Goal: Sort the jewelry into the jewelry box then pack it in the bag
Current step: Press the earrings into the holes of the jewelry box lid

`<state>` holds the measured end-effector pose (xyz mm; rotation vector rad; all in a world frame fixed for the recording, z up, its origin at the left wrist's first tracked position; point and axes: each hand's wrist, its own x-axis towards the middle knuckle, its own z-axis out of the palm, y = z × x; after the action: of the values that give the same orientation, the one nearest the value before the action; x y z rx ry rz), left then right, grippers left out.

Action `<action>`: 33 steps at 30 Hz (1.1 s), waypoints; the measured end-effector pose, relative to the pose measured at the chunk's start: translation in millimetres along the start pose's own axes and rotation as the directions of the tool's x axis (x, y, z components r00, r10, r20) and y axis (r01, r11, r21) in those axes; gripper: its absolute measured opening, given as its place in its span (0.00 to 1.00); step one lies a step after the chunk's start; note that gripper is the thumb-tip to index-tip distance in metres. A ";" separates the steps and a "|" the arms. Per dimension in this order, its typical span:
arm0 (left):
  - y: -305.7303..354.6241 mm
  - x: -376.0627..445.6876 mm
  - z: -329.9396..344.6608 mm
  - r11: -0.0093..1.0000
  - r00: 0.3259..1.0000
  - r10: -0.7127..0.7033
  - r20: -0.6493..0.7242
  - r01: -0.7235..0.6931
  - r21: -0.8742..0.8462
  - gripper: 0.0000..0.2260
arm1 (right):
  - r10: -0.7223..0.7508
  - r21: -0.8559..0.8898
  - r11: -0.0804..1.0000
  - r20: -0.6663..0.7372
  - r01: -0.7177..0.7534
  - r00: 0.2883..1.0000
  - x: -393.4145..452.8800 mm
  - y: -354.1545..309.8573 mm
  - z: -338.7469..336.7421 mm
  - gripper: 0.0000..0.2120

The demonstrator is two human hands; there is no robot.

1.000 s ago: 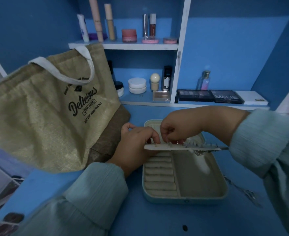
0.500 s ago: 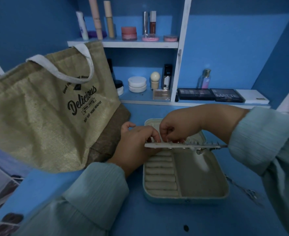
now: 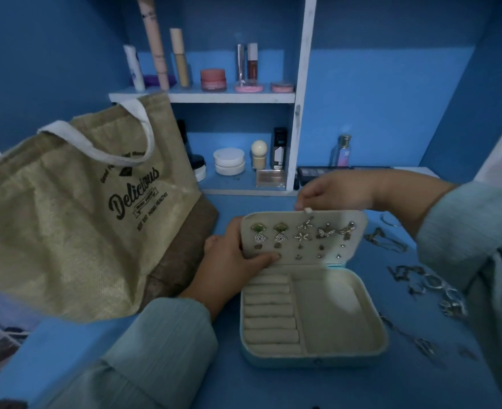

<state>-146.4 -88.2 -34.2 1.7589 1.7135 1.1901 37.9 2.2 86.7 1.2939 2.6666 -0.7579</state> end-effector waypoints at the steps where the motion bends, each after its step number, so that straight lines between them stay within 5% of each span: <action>1: 0.9 0.8 0.1 1.000 1.000 -0.007 -0.001 0.007 -0.030 0.24 | 0.032 0.116 0.993 -0.028 -0.028 0.999 -3.4 6.6 -0.8 0.12; 6: 9.8 0.4 -1.3 0.985 0.998 -0.056 -0.001 0.055 -0.162 0.26 | 0.272 0.555 0.821 -0.173 -0.134 0.947 -17.6 25.6 7.2 0.20; 12: 12.4 1.4 -1.3 0.992 0.996 -0.079 -0.032 0.076 -0.098 0.25 | 0.385 0.779 0.625 -0.244 -0.057 0.890 -22.7 37.0 25.4 0.15; 18: 4.1 6.6 -1.4 0.994 0.998 -0.069 -0.010 0.069 0.085 0.20 | 0.435 0.841 0.540 -0.323 0.044 0.840 -29.0 43.3 49.0 0.04; 33: -7.8 6.1 -1.5 0.976 0.987 -0.151 0.059 0.139 0.166 0.19 | 0.543 0.763 0.645 -0.423 -0.038 0.725 -33.6 33.3 102.8 0.13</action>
<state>-152.9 -81.5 -37.7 1.7102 1.9057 0.9396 70.4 -52.4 -6.9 2.5388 2.4458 -1.6742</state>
